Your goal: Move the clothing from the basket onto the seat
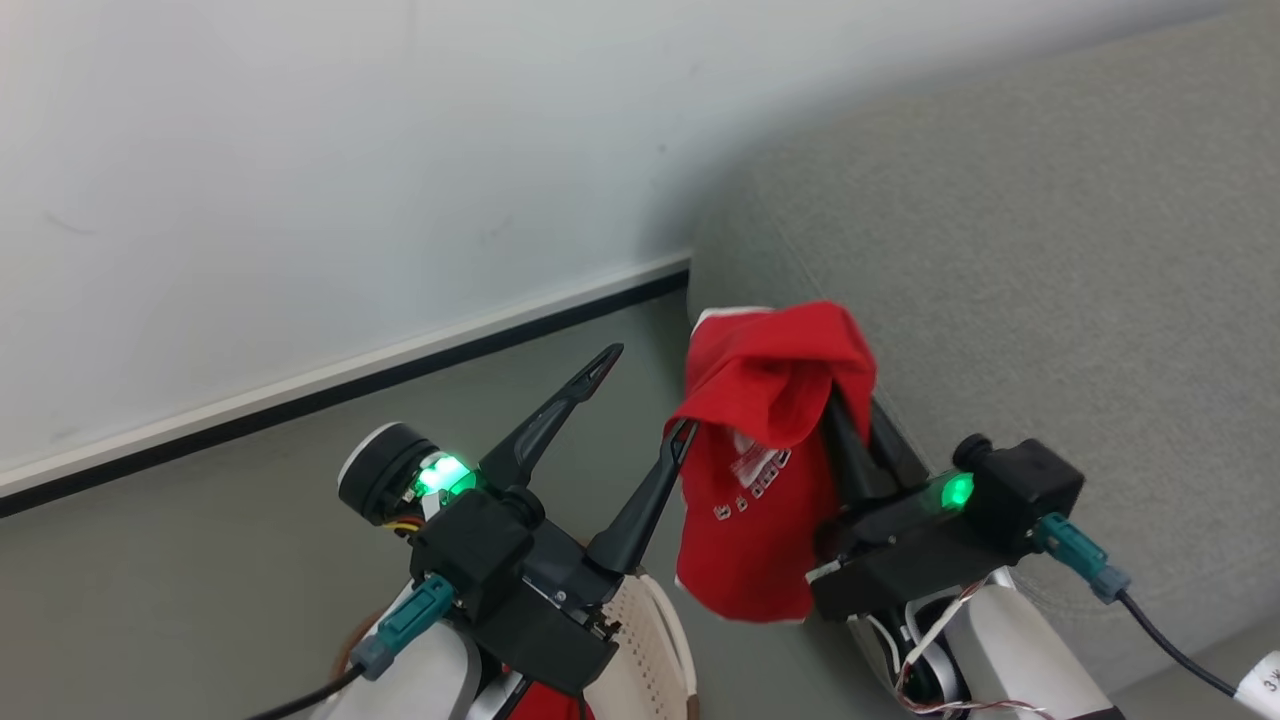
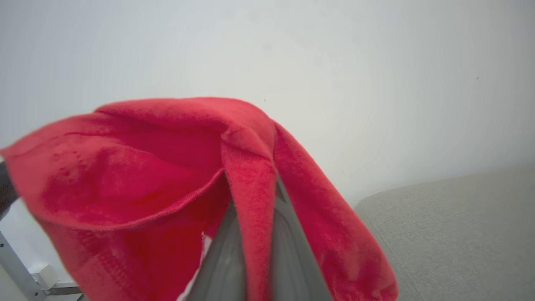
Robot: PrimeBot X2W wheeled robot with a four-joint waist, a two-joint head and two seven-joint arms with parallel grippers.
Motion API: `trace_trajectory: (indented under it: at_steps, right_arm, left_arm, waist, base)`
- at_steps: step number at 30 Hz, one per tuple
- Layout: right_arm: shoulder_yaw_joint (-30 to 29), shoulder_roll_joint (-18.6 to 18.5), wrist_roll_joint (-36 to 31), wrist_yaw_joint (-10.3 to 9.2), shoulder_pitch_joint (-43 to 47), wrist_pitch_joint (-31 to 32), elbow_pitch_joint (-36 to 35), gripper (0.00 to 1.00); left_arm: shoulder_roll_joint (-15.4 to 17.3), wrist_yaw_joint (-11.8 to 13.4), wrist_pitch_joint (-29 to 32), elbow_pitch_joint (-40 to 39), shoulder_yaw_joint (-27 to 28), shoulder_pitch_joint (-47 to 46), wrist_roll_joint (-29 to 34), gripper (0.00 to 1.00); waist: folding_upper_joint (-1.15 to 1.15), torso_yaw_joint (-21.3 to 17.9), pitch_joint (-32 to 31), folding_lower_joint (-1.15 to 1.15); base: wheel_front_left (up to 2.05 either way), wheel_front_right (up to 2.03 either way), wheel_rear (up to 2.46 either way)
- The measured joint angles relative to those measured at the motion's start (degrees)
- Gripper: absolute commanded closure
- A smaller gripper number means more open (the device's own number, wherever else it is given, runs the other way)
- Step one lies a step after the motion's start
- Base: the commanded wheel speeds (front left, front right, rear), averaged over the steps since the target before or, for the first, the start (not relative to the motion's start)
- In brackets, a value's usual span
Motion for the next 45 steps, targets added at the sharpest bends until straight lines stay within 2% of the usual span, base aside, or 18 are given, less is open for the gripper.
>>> trace_trajectory:
  at_steps: [5,14,20,31,40,43,45]
  right_arm:
    - [-4.7,1.5,-0.4,0.00,-0.5,0.0,-1.2,1.00]
    - [-8.1,3.7,-0.9,0.00,-0.3,0.0,-2.7,1.00]
    - [-11.7,4.1,-0.9,0.00,0.1,0.0,-4.9,1.00]
    - [-20.0,4.3,4.3,0.00,-0.5,0.0,-7.9,1.00]
    - [-26.1,4.3,6.3,0.00,-10.9,0.0,-8.0,1.00]
    - [-28.3,4.4,11.2,0.00,-16.1,0.0,-6.8,1.00]
    - [-29.6,4.2,11.7,0.00,-20.0,0.0,-5.5,1.00]
  left_arm:
    - [0.5,-0.5,1.2,-0.1,-0.8,-1.6,0.2,0.00]
    - [2.2,-1.5,3.9,0.9,-2.8,-3.3,0.3,0.00]
    - [2.9,-2.2,5.6,1.3,-5.3,-5.4,0.3,0.00]
    - [4.4,-3.1,8.4,3.2,-10.0,-10.8,-0.5,0.00]
    - [7.5,-3.5,12.2,1.6,-13.9,-17.0,-0.3,0.00]
    - [8.3,-3.5,13.3,0.8,-15.7,-19.7,0.1,0.00]
    - [9.3,-3.5,14.2,0.1,-16.9,-21.7,0.3,0.00]
  waist:
    - [0.00,-3.2,2.1,0.00]
    - [0.00,-10.5,6.7,0.00]
    - [0.00,-14.0,10.4,0.01]
    - [0.00,-16.4,17.5,0.01]
    - [0.01,-16.6,24.9,0.01]
    - [0.01,-16.5,27.9,0.02]
    - [0.01,-16.4,29.9,0.02]
  base:
    - [0.00,0.00,0.00]
    - [0.00,0.00,0.00]
    - [0.00,0.00,0.00]
    - [0.00,0.00,0.00]
    - [0.00,0.00,0.00]
    - [0.00,0.00,0.00]
    - [0.00,0.00,0.00]
